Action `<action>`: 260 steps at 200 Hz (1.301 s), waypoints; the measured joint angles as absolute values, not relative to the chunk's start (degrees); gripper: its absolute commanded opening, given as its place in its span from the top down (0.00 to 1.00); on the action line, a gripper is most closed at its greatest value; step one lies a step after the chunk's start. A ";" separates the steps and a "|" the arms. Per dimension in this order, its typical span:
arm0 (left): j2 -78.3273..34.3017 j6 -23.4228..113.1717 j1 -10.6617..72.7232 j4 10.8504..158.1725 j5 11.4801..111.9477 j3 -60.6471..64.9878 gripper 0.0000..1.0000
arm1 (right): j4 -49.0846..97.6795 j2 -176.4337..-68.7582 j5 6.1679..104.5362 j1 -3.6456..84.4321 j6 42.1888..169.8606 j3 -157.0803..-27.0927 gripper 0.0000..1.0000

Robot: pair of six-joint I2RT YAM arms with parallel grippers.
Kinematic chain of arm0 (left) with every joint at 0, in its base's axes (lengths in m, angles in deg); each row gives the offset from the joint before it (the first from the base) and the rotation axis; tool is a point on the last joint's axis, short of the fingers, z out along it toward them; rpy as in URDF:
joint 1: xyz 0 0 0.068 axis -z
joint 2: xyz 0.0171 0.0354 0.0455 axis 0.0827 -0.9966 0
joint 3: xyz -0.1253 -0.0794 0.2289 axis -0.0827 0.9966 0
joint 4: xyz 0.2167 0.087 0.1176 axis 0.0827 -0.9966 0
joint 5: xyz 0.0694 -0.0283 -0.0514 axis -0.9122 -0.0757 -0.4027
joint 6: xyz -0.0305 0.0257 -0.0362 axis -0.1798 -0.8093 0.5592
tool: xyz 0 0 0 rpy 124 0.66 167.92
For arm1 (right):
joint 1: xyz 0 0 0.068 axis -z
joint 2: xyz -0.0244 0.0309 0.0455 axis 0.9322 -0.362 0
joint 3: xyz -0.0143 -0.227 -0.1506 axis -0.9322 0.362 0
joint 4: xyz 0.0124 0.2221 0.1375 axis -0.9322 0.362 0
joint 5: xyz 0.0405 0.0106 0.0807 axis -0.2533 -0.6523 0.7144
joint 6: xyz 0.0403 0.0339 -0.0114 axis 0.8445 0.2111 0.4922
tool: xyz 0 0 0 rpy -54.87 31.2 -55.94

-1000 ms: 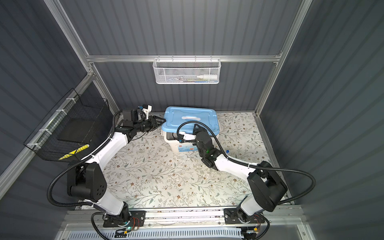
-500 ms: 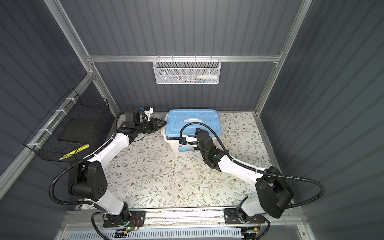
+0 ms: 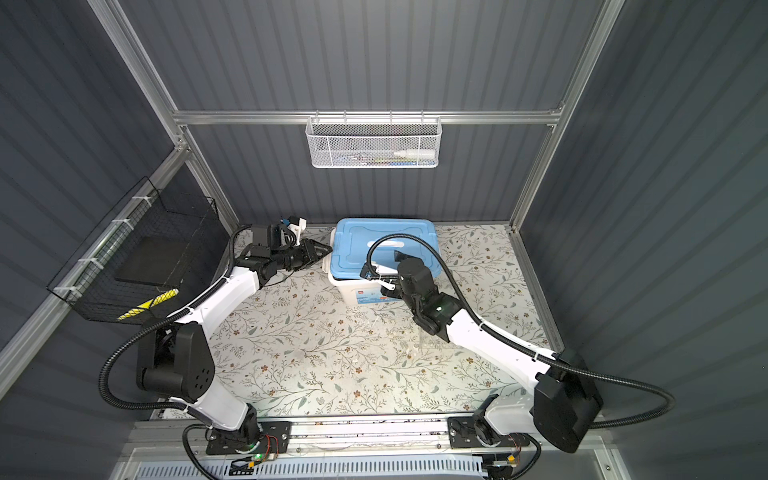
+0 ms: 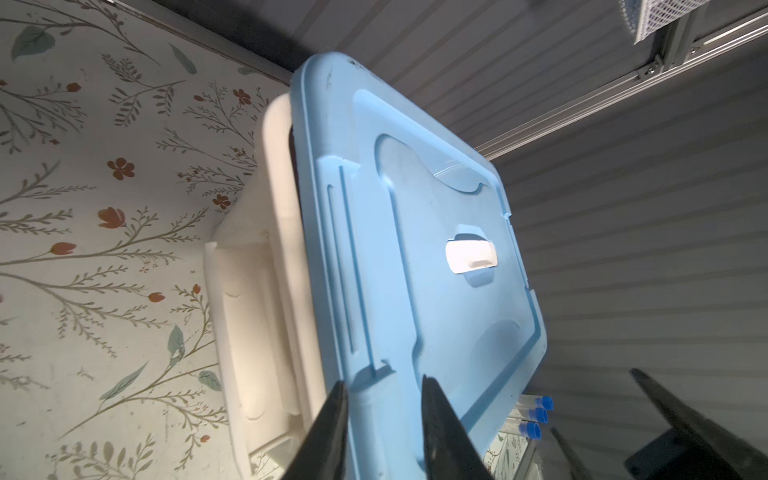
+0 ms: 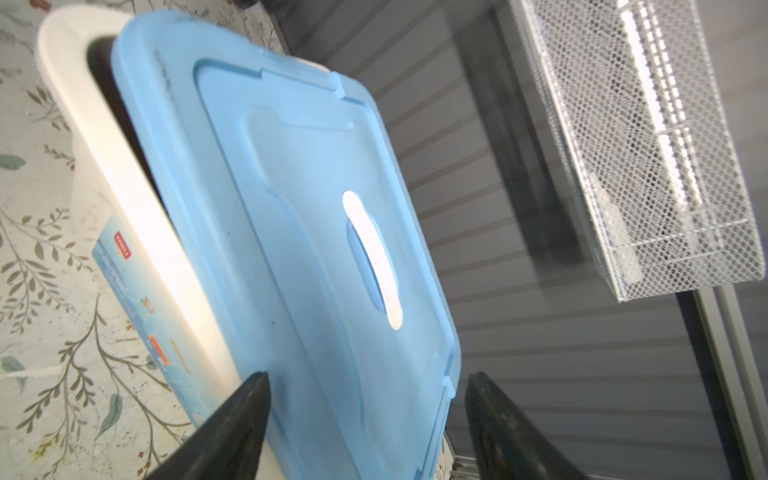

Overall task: Organize the chemistry lab equipment
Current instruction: 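Move both grippers to the bin's side clips on opposite ends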

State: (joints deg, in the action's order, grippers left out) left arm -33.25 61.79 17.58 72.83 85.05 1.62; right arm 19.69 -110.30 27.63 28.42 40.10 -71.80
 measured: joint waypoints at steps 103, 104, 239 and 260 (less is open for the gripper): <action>-33.23 57.98 18.00 69.53 81.84 1.59 0.51 | 28.39 -111.76 43.78 51.26 78.65 -79.19 0.15; -33.23 57.98 18.02 69.53 81.84 1.59 0.50 | 28.46 -111.87 44.02 51.52 79.13 -79.19 0.15; -33.25 56.91 19.35 69.57 81.20 1.05 0.42 | 32.20 -123.33 58.88 62.21 99.35 -81.31 0.19; -33.38 56.89 19.35 69.59 81.20 1.05 0.41 | 31.98 -124.27 60.83 62.21 99.99 -82.08 0.21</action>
